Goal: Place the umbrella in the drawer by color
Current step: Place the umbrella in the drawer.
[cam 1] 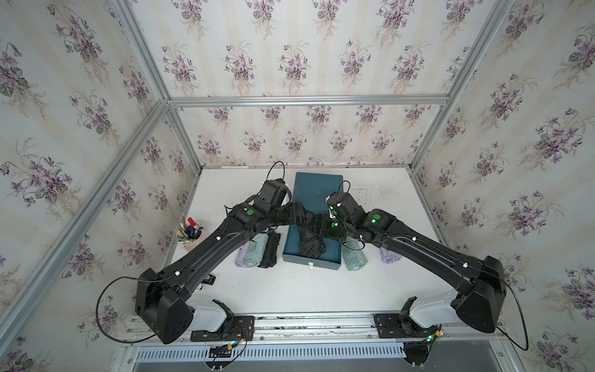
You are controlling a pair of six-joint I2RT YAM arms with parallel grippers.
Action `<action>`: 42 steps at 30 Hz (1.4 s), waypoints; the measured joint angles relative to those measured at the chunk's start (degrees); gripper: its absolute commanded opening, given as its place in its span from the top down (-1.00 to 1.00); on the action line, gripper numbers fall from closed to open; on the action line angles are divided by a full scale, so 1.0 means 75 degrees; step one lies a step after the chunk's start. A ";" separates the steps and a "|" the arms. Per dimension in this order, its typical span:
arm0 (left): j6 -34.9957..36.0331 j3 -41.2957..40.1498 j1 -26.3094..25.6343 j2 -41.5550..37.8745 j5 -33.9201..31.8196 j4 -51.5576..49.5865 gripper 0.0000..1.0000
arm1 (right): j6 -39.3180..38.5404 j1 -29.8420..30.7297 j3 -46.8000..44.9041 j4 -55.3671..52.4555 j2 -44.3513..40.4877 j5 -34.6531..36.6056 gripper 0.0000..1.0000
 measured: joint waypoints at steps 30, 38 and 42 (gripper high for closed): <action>-0.0356 0.0023 0.0242 0.0370 0.0137 0.0484 -0.25 | 0.0134 -0.0061 -0.0315 0.0699 -0.0539 -0.0344 -0.19; -0.0463 -0.0172 0.0242 0.0119 0.0134 0.0466 -0.25 | -0.0020 0.0029 -0.0032 0.0679 0.0172 0.0099 0.81; -0.0463 -0.0221 0.0242 0.0073 0.0108 0.0452 -0.24 | -0.0090 0.0425 0.0012 0.0679 0.0283 0.0562 1.00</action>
